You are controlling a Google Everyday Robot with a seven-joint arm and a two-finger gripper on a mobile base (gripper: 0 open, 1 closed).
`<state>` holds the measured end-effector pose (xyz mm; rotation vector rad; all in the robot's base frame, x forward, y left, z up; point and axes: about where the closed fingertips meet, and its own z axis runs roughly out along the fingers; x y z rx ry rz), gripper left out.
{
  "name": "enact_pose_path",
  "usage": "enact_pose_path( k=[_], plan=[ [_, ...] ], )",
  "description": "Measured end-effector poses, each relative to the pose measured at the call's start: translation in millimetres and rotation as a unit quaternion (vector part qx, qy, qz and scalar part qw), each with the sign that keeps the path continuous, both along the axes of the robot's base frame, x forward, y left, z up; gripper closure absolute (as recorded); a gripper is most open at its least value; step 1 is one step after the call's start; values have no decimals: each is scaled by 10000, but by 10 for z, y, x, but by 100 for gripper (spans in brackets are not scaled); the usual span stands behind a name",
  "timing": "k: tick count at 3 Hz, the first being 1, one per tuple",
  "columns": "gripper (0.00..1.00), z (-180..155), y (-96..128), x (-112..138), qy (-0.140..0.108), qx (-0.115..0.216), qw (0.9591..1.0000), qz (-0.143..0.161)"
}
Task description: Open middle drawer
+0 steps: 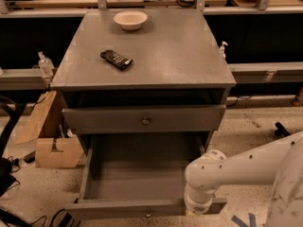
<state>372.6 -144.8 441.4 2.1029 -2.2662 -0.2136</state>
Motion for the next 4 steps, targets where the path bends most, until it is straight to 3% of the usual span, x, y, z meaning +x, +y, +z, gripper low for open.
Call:
enact_pose_path(
  k=[1, 3, 4],
  plan=[
    [98, -2, -1, -3, 3, -1, 10000, 0],
    [53, -4, -2, -8, 8, -2, 10000, 1],
    [21, -5, -3, -10, 10, -3, 10000, 1]
  ],
)
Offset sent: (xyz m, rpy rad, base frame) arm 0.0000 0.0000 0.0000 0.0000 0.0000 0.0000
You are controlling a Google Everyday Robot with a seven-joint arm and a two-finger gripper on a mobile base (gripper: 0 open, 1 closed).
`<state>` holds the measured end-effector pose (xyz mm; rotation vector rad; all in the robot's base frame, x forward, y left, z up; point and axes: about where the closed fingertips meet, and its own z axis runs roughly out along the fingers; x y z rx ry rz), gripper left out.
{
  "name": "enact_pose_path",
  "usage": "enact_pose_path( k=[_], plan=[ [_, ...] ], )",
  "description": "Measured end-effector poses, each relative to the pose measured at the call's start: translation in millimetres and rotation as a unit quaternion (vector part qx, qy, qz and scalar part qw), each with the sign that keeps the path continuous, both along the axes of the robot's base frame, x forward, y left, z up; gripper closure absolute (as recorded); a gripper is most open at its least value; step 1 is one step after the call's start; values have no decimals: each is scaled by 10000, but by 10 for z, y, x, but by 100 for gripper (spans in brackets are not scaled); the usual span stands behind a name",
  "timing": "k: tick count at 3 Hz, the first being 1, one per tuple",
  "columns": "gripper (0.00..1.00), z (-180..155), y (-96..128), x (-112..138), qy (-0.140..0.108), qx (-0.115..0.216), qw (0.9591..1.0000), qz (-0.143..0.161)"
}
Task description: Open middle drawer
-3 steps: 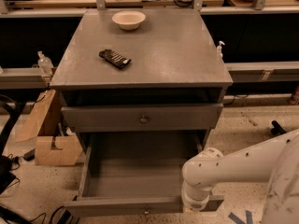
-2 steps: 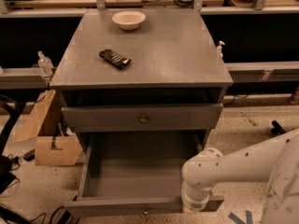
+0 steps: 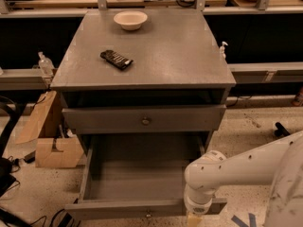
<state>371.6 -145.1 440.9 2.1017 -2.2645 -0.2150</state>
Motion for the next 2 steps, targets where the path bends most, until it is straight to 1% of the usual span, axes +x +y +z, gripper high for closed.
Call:
enact_pose_path(
  k=[1, 2],
  plan=[
    [1, -4, -2, -7, 8, -2, 10000, 1],
    [0, -5, -3, -9, 9, -3, 10000, 1]
  ],
)
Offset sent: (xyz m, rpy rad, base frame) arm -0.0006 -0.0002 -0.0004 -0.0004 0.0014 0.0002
